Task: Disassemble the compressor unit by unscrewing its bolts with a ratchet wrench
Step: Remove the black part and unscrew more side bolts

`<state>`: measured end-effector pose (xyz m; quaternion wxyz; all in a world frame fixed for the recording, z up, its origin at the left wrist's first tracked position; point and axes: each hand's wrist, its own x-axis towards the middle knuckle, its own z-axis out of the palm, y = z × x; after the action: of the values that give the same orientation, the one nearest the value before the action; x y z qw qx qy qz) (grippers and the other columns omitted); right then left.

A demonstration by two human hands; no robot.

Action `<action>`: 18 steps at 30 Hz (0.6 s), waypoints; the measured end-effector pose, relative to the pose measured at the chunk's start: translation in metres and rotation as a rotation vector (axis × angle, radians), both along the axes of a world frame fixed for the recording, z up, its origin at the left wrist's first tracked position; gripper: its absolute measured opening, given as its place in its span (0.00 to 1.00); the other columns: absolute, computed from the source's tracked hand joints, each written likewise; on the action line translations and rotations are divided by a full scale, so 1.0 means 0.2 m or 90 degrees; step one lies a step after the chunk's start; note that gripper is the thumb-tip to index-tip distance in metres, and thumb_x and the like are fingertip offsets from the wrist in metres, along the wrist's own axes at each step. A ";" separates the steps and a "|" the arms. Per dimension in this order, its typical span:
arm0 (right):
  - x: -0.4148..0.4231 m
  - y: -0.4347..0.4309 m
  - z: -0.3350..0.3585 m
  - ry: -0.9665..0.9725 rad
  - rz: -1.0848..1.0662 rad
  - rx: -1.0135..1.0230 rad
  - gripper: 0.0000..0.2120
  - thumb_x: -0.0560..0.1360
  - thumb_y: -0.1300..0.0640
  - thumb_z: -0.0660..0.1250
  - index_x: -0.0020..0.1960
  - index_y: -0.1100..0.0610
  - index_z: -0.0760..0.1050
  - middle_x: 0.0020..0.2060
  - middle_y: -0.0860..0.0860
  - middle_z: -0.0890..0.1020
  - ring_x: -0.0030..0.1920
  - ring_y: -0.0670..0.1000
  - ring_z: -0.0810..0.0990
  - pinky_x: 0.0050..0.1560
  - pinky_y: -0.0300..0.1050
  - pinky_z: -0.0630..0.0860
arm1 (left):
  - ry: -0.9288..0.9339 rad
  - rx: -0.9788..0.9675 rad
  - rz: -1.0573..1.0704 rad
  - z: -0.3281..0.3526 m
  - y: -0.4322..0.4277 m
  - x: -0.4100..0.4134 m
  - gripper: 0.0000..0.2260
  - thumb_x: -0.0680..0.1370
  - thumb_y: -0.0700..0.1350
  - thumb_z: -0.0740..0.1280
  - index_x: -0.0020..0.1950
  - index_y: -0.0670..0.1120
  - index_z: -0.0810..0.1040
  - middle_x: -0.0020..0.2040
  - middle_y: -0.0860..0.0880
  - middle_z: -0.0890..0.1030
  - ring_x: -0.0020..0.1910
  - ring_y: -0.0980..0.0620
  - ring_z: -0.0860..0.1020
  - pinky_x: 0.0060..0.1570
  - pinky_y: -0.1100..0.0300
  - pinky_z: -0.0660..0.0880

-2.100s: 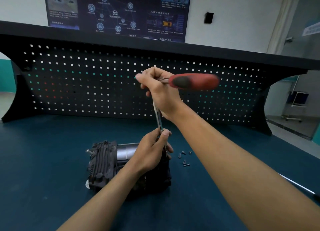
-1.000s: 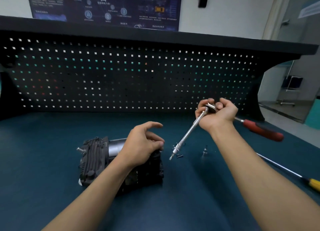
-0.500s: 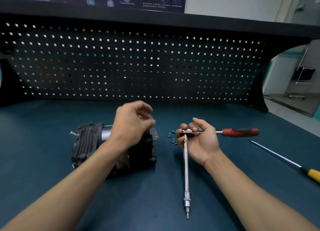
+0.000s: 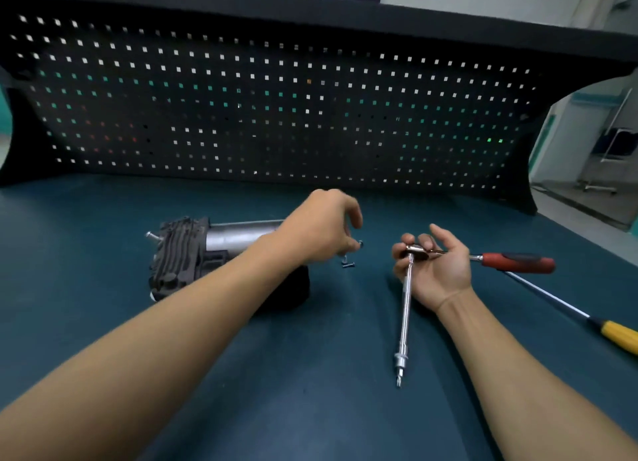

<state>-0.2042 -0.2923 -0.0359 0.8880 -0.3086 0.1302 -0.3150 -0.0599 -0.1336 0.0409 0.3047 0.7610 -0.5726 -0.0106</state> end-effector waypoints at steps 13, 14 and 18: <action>-0.03 -0.09 -0.07 -0.018 -0.017 0.030 0.19 0.70 0.47 0.67 0.28 0.54 0.63 0.35 0.51 0.73 0.36 0.53 0.77 0.32 0.41 0.70 | -0.147 0.319 -0.045 -0.11 -0.43 0.06 0.13 0.69 0.42 0.77 0.52 0.50 0.81 0.30 0.56 0.81 0.39 0.54 0.82 0.41 0.60 0.78; -0.02 -0.09 -0.08 -0.017 -0.016 0.031 0.19 0.70 0.47 0.67 0.29 0.54 0.63 0.35 0.51 0.73 0.36 0.53 0.77 0.32 0.41 0.70 | -0.146 0.309 -0.048 -0.12 -0.43 0.06 0.13 0.69 0.42 0.77 0.50 0.51 0.81 0.34 0.56 0.81 0.42 0.52 0.82 0.45 0.58 0.79; -0.02 -0.10 -0.08 -0.017 -0.012 0.040 0.20 0.72 0.46 0.65 0.29 0.55 0.63 0.35 0.51 0.73 0.36 0.53 0.77 0.33 0.42 0.70 | -0.120 0.306 -0.062 -0.15 -0.44 0.08 0.14 0.68 0.41 0.79 0.48 0.52 0.79 0.42 0.53 0.82 0.46 0.50 0.81 0.52 0.54 0.79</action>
<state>-0.2077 -0.3124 -0.0516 0.8960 -0.2753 0.1305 -0.3230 -0.0448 -0.2211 0.0117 0.0598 0.7805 -0.6158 -0.0899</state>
